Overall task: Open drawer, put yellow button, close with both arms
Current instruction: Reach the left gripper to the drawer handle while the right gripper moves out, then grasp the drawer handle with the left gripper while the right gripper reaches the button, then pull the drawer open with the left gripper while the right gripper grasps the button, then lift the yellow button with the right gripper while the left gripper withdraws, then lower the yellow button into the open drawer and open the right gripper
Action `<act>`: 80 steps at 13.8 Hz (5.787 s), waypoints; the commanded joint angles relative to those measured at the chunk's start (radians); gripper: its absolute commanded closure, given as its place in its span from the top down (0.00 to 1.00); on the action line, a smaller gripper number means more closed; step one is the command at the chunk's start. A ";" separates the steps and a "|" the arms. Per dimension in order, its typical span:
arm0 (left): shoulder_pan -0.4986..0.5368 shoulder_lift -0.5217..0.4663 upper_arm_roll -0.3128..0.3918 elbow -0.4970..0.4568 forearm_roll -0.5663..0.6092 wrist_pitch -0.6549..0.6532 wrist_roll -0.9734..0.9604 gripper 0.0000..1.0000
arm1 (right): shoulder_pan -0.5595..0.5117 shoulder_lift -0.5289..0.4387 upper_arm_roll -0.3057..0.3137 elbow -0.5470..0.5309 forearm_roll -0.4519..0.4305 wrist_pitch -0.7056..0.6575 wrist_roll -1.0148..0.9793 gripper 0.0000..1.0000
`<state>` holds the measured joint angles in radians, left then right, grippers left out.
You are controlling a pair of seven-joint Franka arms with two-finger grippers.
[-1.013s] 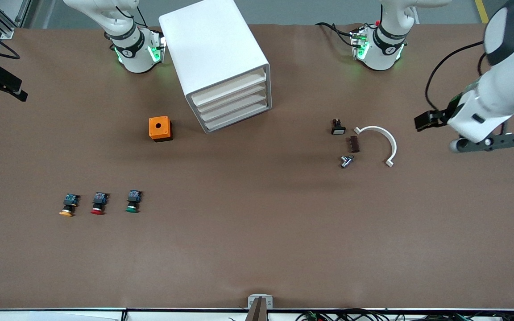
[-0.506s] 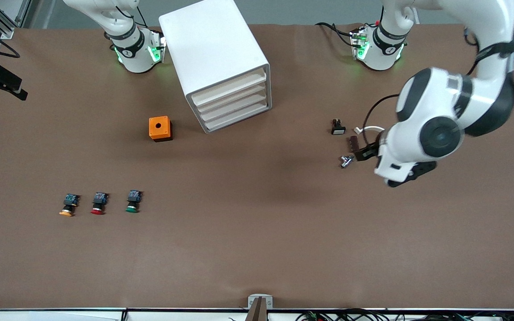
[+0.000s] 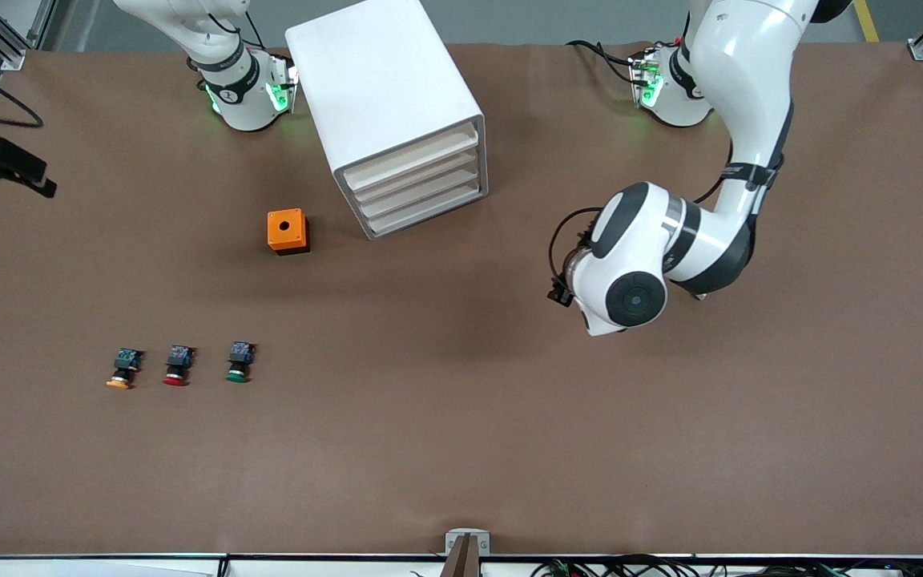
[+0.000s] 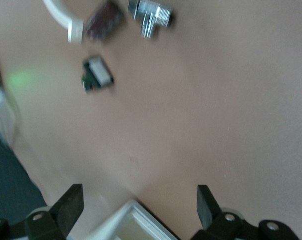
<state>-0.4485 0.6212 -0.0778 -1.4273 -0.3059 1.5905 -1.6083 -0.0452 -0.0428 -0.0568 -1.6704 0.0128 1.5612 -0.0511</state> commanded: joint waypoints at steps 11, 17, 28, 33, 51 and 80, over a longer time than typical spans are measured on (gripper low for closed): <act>-0.067 0.113 0.004 0.024 -0.675 0.031 -0.721 0.75 | -0.110 0.349 -0.001 -0.152 -0.062 0.606 0.002 1.00; -0.140 0.127 0.004 0.024 -0.815 -0.079 -0.769 0.69 | -0.153 0.489 -0.001 -0.164 -0.056 0.796 0.002 1.00; -0.203 0.170 -0.008 0.024 -0.834 -0.081 -0.765 0.21 | -0.165 0.684 0.002 -0.161 -0.045 0.970 0.004 1.00; -0.196 0.172 -0.007 0.024 -0.831 -0.081 -0.763 0.00 | -0.165 0.695 0.002 -0.157 -0.045 0.982 -0.010 0.69; -0.019 0.166 0.018 0.050 -0.818 -0.083 -0.751 0.66 | -0.020 0.218 0.160 -0.155 0.075 0.358 0.555 0.00; 0.257 0.083 0.018 0.171 -0.273 -0.095 -0.162 0.99 | 0.805 0.204 0.158 -0.238 0.056 0.562 1.990 0.13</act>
<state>-0.1854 0.7303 -0.0594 -1.2530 -0.6218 1.5035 -1.8281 0.7423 0.1641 0.1137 -1.9072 0.0915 2.1219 1.9039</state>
